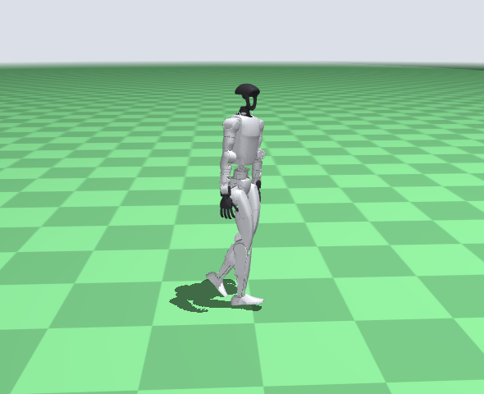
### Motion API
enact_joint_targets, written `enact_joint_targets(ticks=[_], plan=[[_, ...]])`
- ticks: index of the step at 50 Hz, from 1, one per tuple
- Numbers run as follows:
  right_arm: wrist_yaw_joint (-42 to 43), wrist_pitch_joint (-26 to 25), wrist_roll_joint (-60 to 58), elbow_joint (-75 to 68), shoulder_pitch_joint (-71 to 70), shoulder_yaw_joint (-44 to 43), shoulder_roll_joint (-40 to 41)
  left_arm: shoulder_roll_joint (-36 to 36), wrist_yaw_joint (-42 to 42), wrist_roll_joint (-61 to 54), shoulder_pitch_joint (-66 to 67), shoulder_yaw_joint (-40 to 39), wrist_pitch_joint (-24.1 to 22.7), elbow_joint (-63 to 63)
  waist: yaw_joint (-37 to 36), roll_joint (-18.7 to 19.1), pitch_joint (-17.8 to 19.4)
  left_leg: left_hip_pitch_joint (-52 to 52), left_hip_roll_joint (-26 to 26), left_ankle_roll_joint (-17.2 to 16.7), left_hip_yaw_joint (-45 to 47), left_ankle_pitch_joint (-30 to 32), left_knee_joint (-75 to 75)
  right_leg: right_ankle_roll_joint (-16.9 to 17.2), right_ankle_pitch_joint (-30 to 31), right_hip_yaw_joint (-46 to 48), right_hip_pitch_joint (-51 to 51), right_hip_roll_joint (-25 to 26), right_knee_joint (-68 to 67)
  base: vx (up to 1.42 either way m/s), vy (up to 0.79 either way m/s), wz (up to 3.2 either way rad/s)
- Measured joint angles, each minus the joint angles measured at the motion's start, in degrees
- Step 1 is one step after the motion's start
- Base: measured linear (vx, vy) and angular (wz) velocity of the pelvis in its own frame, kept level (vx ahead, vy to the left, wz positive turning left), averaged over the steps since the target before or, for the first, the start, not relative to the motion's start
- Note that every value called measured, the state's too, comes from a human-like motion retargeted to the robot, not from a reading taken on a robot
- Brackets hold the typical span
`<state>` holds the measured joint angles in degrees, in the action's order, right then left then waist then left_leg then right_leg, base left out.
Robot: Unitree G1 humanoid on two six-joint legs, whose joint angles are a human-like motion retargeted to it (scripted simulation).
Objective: Stand up
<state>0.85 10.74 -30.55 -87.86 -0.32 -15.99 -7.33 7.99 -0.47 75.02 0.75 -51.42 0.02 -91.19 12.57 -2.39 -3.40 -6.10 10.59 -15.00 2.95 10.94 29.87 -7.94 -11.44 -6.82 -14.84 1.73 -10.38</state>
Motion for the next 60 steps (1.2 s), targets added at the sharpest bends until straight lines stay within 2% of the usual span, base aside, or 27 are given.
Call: enact_joint_targets(ticks=[3,5,7,8,9,10,13,15,17,20,23,28,30,32,33,36,40,43,45,47,52,56,60], plan=[[0.38,-0.87,-0.75,-1.11,-4.87,-0.56,0.22,0.47,3.17,-3.35,-0.06,-0.44,-0.67,-0.24,4.16,0.35,0.43,-3.28,3.38,0.00,1.44,-4.05,9.20,3.04,-1.38,0.05,0.71,-3.24,-0.72,0.07,0.67,-0.32],[0.67,-0.80,-0.47,-0.94,-6.19,-0.63,0.18,-0.20,3.75,-3.87,-0.02,-0.48,-0.47,-0.78,4.71,-0.62,-0.02,-2.44,6.07,0.00,-6.68,-7.43,10.19,2.22,-1.74,-2.93,1.63,-4.00,-1.04,0.23,-0.36,-1.21],[1.15,0.12,0.78,-0.97,-6.98,-0.05,1.82,0.19,3.35,-3.94,-0.36,-0.55,0.45,-1.21,3.99,-1.30,0.80,-2.46,1.42,0.35,-11.07,-10.51,10.85,-0.15,-0.34,-5.70,3.43,-1.35,-0.07,0.10,-0.74,-1.63],[1.35,0.76,1.24,-0.86,-6.79,0.34,2.77,0.39,2.88,-3.75,-0.37,-0.54,0.73,-1.15,2.71,-1.48,0.67,-3.99,-3.50,1.39,-10.11,-10.87,10.86,-1.42,1.16,-7.17,3.84,0.65,1.09,0.02,-0.55,-2.09],[1.34,1.32,1.47,-0.67,-6.50,0.79,3.27,0.43,2.38,-3.52,-0.38,-0.37,0.90,-0.99,1.43,-1.65,0.47,-4.75,-6.59,5.16,-8.29,-10.13,9.27,-1.71,1.97,-9.02,4.16,1.50,1.69,0.03,-0.26,-2.30],[1.23,1.85,1.58,-0.43,-6.16,1.28,3.56,0.39,1.86,-3.29,-0.39,-0.13,1.01,-0.77,0.15,-1.81,0.24,-5.11,-8.77,10.29,-6.03,-8.83,6.88,-1.52,2.43,-11.06,4.42,1.78,2.00,0.06,0.03,-2.06],[0.63,2.43,-0.04,0.02,-5.24,2.97,3.69,0.62,0.59,-2.52,-0.59,1.12,0.63,-0.07,-0.93,-0.15,-0.20,-1.61,-8.28,8.21,-17.76,-9.50,-4.77,-0.82,3.16,-14.07,4.07,4.09,1.82,0.05,0.15,-1.74],[0.31,2.12,-2.16,0.11,-4.97,3.97,3.33,0.94,-0.88,-1.73,-1.33,1.56,0.34,0.24,-1.01,0.36,-0.19,0.14,-8.35,5.69,-21.62,-12.86,-6.59,0.15,3.38,-17.01,3.16,5.07,0.74,-0.02,0.20,-1.68],[0.49,1.36,-4.13,-0.04,-4.72,4.93,3.13,1.33,-2.17,-0.70,-2.21,1.33,0.25,0.48,-0.98,1.01,0.32,1.18,-9.56,6.37,-17.97,-13.67,-9.13,1.39,3.82,-20.34,1.99,6.66,-0.46,-0.11,0.23,-1.73],[0.91,0.13,-5.16,-1.05,-4.34,5.12,2.81,2.12,-3.71,0.58,-4.06,1.48,0.30,0.54,0.86,2.19,1.09,3.50,-10.86,10.34,-10.61,-14.49,-13.54,2.93,4.74,-21.06,0.17,7.66,-0.91,-0.22,0.28,-1.16],[0.25,-0.26,-3.49,-2.18,-3.45,4.01,2.37,2.63,-3.73,1.45,-6.04,1.84,0.38,0.69,2.37,2.97,1.79,4.15,-11.32,11.38,-7.65,-13.97,-17.08,4.95,6.40,-22.30,-2.64,8.14,-0.86,-0.27,0.27,-1.04],[-2.10,-0.39,1.09,-3.35,-1.73,3.04,1.18,3.33,-3.41,1.84,-9.54,1.28,-0.40,1.00,0.45,1.61,4.43,4.82,-10.67,12.82,2.30,-12.77,-20.63,7.51,9.52,-25.62,-5.04,7.77,2.17,-0.35,0.28,-1.74],[-2.38,-0.63,2.02,-3.77,-0.63,3.06,0.67,3.47,-3.55,1.91,-10.20,1.11,-0.87,1.19,-0.47,1.99,5.33,5.26,-11.59,13.07,6.05,-11.98,-22.41,4.92,7.26,-18.70,-5.79,5.94,3.17,-0.33,0.19,-1.79],[-2.68,-1.02,2.25,-4.17,0.63,3.00,0.09,3.51,-3.59,2.26,-10.39,0.94,-1.15,1.25,-1.89,3.15,5.38,5.30,-13.31,12.98,9.80,-10.98,-24.50,0.69,4.08,-7.57,-6.52,3.70,2.89,-0.29,0.13,-1.75],[-2.84,-1.26,2.21,-4.40,1.29,2.85,-0.24,3.42,-3.53,2.50,-10.32,0.95,-1.17,1.22,-2.55,3.59,5.19,5.32,-13.86,12.96,11.48,-10.53,-25.51,0.36,3.04,-3.04,-6.75,2.48,2.32,-0.22,0.07,-1.59],[-3.46,-2.11,1.62,-5.04,3.15,1.79,-1.23,2.96,-3.11,2.99,-9.65,1.25,-0.93,0.75,-3.82,3.48,4.07,4.86,-13.84,13.12,15.37,-9.89,-27.21,4.66,4.91,0.69,-6.82,-0.23,-1.08,-0.15,0.02,-1.16],[-3.73,-2.52,1.70,-5.09,6.09,0.64,-1.38,2.69,-2.70,3.81,-7.92,1.12,-0.24,-0.66,-1.78,3.54,3.30,3.87,-14.17,13.19,16.14,-9.97,-26.82,14.85,7.43,-9.02,-4.11,0.77,-5.60,-0.06,-0.05,-0.20],[-4.10,-2.31,3.18,-5.47,8.33,-0.08,-0.98,1.92,-1.20,4.73,-5.85,1.31,0.94,-0.96,-0.85,4.33,2.47,3.81,-15.34,12.82,15.43,-10.03,-26.74,11.95,2.62,-10.47,-1.59,2.10,-6.93,0.05,-0.12,0.06],[-4.10,-2.39,3.73,-5.76,9.45,-0.68,-0.74,1.24,0.27,4.98,-4.36,1.22,1.68,-1.08,-0.76,3.63,1.42,3.79,-14.90,12.62,15.67,-10.52,-26.22,7.64,-0.53,-5.19,0.51,-0.08,-2.93,0.11,-0.18,0.09],[-4.08,-2.47,3.77,-5.71,10.21,-1.43,-0.38,0.61,1.50,4.61,-3.15,1.45,2.23,-1.46,-0.78,2.92,0.50,3.54,-14.52,12.30,15.23,-11.08,-25.30,3.74,-1.29,-7.15,3.02,1.05,1.35,0.12,-0.16,0.10],[-3.31,-2.69,3.66,-4.69,8.11,-1.53,-0.23,-0.99,3.98,2.86,-2.33,2.35,2.55,-2.26,-3.34,1.47,1.31,2.33,-15.47,10.71,16.22,-13.77,-19.20,3.34,1.05,-5.34,5.10,-1.20,5.94,0.01,-0.15,-0.15],[-0.81,-3.02,2.19,-3.56,3.41,0.66,-0.34,-1.61,6.05,2.80,-2.36,2.42,2.04,-2.05,-0.44,0.95,1.53,-1.26,-16.89,8.44,13.94,-16.49,-11.60,2.21,1.31,-5.21,5.35,-1.62,6.64,-0.05,-0.13,0.34],[-0.50,-3.94,0.87,-2.43,-0.85,0.93,0.64,-1.17,4.86,5.46,-3.36,3.70,3.20,-2.10,1.84,1.63,1.04,-2.79,-17.77,6.92,11.12,-16.27,-10.01,1.60,1.86,-3.13,6.20,-1.47,8.28,-0.04,-0.11,0.51]])
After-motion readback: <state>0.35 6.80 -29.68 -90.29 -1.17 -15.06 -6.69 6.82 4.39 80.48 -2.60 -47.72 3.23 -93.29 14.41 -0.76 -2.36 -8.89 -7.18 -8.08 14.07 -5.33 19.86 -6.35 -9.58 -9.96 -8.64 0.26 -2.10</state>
